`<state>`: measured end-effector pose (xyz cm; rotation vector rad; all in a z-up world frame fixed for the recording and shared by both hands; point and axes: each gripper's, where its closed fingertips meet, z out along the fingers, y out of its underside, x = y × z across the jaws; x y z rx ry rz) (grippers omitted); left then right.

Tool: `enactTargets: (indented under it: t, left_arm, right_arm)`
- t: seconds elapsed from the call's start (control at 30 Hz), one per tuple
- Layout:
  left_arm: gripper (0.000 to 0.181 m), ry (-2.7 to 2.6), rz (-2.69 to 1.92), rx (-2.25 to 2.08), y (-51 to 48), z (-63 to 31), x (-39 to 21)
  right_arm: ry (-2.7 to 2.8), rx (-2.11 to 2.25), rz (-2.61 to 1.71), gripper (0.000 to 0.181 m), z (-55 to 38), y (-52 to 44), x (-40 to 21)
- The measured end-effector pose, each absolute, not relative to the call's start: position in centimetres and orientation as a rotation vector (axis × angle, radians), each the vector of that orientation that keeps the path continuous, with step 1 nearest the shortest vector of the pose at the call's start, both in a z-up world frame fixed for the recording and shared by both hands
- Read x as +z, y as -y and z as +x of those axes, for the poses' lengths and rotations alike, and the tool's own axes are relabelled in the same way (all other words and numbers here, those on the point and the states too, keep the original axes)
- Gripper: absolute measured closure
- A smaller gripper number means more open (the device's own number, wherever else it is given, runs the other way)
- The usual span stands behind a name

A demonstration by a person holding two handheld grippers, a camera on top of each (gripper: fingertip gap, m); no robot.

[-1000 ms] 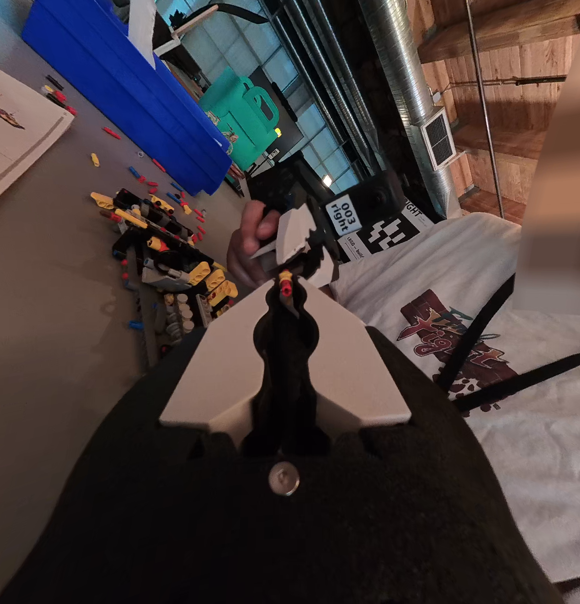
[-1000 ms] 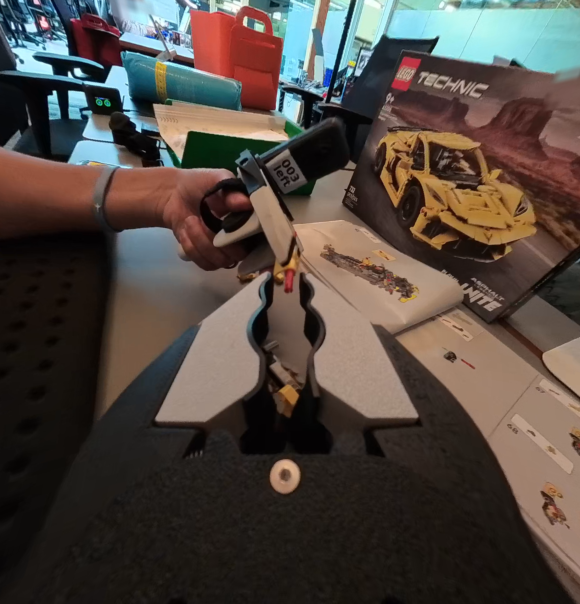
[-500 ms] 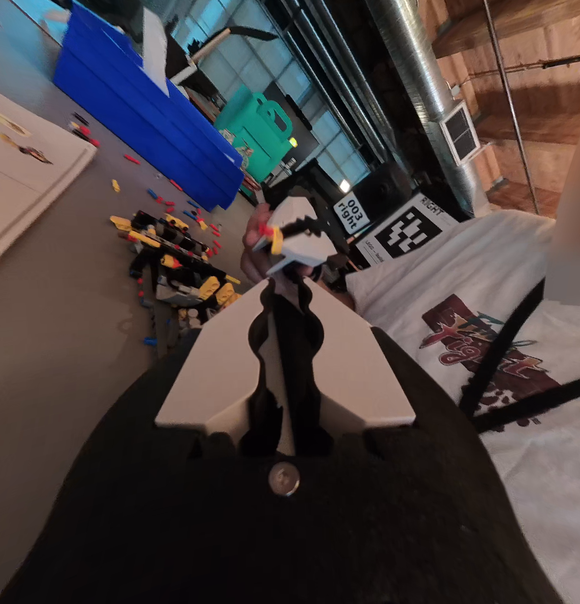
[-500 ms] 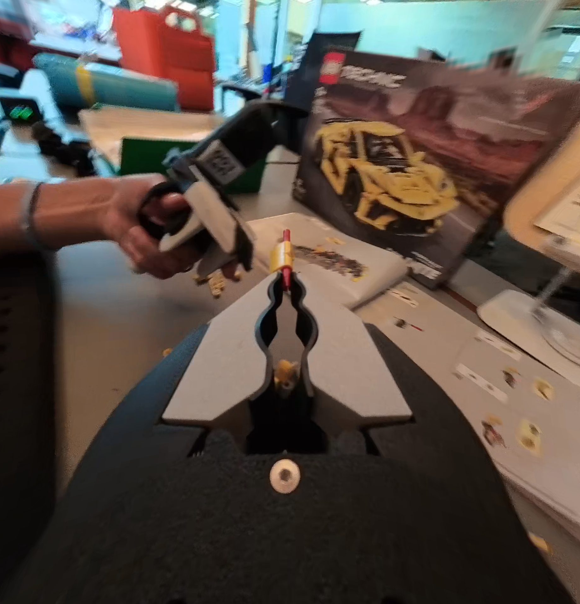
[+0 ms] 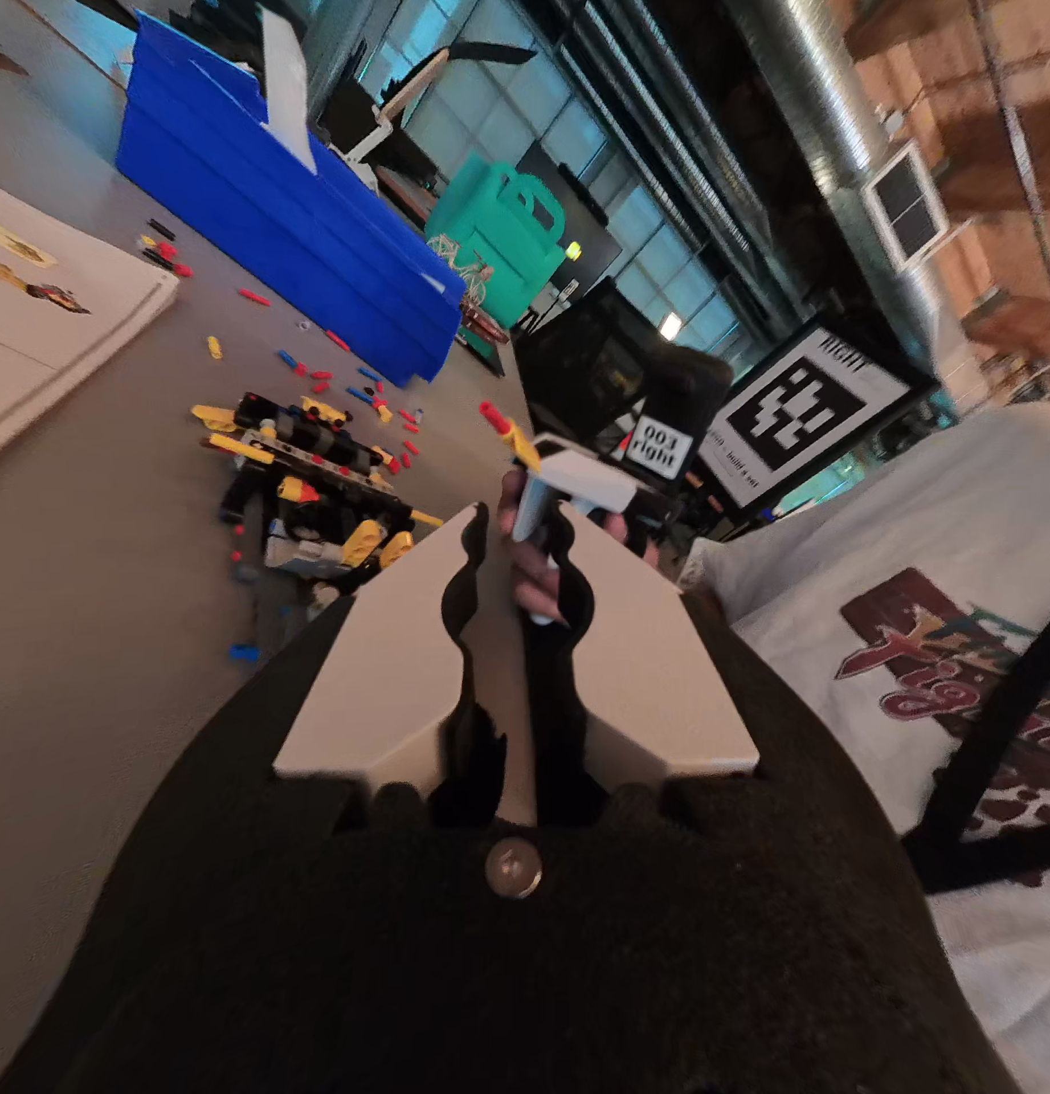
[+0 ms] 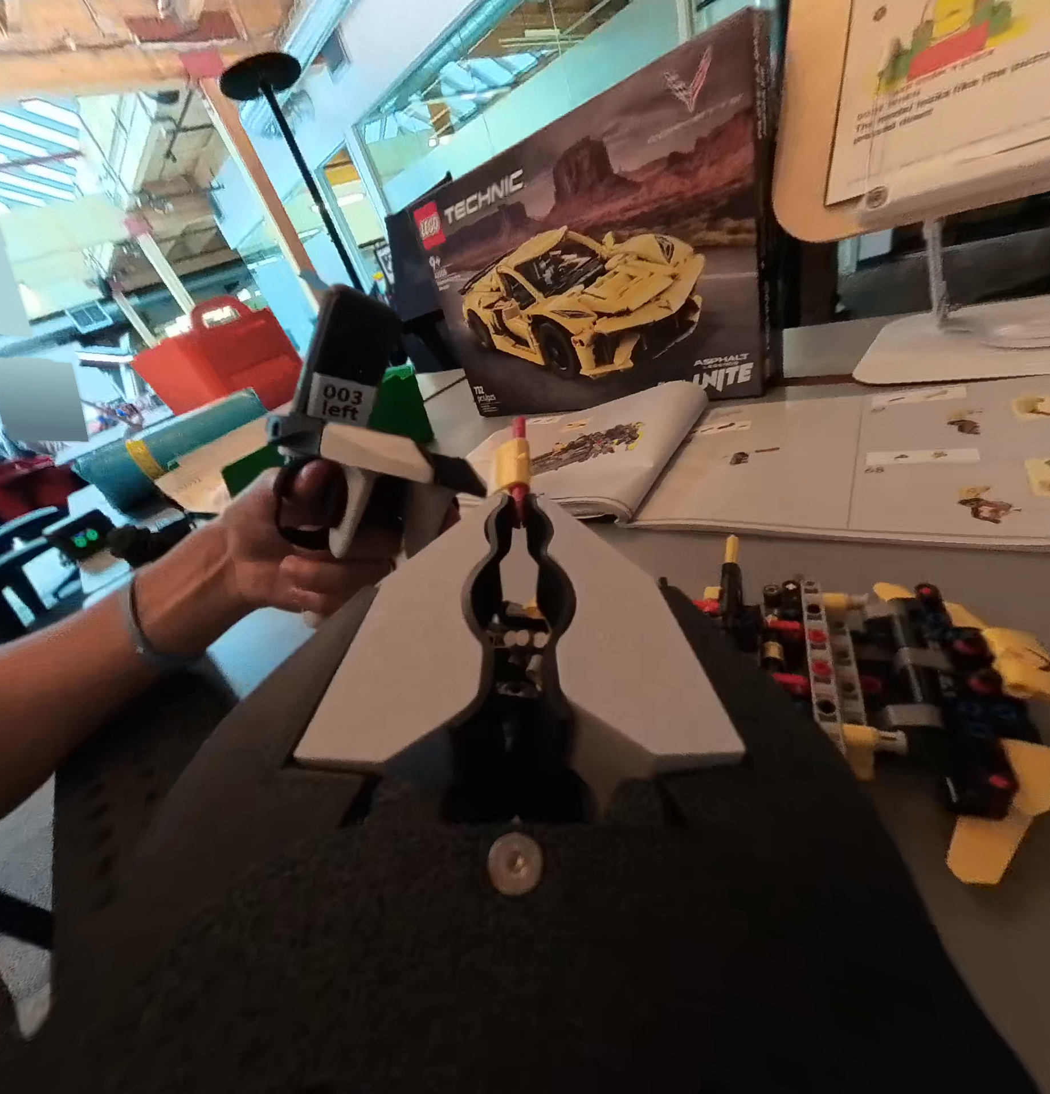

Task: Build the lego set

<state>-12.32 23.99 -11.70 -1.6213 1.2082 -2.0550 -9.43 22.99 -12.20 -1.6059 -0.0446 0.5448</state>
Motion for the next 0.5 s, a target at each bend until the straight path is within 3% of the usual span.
enactTargets:
  t: [0.33, 0.5]
  left_arm:
    - [0.164, -1.098, -1.599, -2.084, -24.1, -11.7, -10.8]
    - [0.178, -1.087, -1.601, -2.087, -23.8, -11.3, -10.9]
  right_arm:
    - [0.105, 0.551, -1.605, 0.178, -10.9, -23.2, -12.2]
    - [0.087, 0.571, -1.602, 0.178, -10.7, -23.2, -12.3]
